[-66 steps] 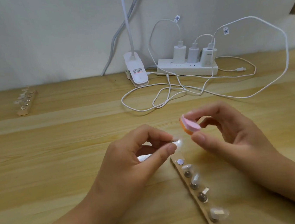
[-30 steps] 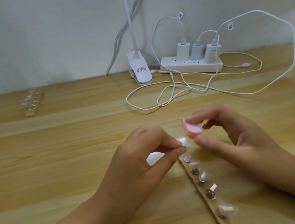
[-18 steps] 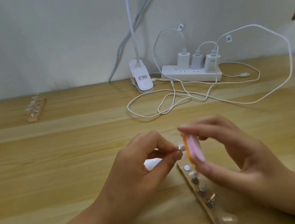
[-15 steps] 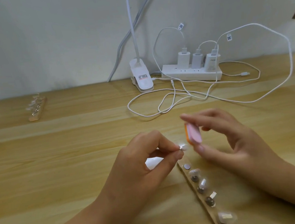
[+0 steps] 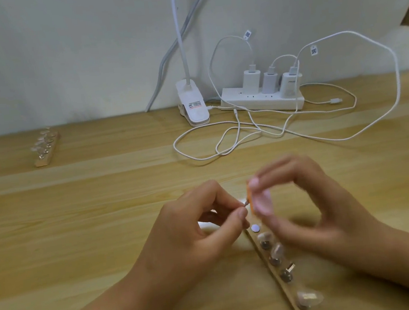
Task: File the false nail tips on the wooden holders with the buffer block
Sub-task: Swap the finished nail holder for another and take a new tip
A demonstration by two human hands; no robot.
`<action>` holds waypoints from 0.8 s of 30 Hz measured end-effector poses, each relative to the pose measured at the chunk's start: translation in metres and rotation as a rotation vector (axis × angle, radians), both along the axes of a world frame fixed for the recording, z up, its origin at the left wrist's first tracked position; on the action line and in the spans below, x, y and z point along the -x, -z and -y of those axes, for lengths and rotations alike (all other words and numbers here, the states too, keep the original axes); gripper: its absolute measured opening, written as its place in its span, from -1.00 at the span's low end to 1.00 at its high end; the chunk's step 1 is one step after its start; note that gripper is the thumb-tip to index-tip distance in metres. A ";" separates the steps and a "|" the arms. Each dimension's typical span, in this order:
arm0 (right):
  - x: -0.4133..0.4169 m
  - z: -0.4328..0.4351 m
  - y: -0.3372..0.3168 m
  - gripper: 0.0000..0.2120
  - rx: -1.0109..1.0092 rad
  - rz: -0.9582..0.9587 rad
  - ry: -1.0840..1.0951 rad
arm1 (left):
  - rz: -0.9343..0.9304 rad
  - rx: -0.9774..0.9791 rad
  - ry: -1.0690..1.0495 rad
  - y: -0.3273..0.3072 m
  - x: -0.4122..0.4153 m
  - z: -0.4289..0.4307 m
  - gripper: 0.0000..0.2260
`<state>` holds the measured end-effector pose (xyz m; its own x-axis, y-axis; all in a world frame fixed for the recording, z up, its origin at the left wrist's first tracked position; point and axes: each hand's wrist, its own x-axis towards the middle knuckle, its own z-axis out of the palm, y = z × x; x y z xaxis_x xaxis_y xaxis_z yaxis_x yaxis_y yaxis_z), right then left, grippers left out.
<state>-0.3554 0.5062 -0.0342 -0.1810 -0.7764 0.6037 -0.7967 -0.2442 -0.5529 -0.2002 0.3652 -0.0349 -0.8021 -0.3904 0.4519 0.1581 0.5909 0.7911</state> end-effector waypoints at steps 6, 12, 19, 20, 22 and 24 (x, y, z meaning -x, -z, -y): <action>-0.001 -0.001 -0.001 -0.71 0.062 0.017 -0.011 | 0.031 -0.093 0.029 -0.002 0.000 0.000 -0.97; 0.001 -0.001 -0.003 -0.55 0.032 -0.137 0.005 | 0.076 -0.138 0.044 -0.002 -0.001 0.000 -0.88; 0.005 0.000 0.000 -0.54 0.017 -0.146 0.068 | 0.076 -0.139 0.047 0.002 0.000 0.003 -0.84; 0.006 0.001 0.001 -0.51 0.031 -0.101 0.081 | 0.081 -0.144 0.049 0.003 0.000 0.004 -0.85; 0.007 0.001 0.001 -0.48 0.062 -0.006 0.089 | 0.098 -0.175 0.046 0.003 0.000 0.004 -0.86; 0.008 0.002 0.001 -0.52 0.083 0.006 0.091 | 0.128 -0.221 0.038 0.003 0.002 0.005 -0.87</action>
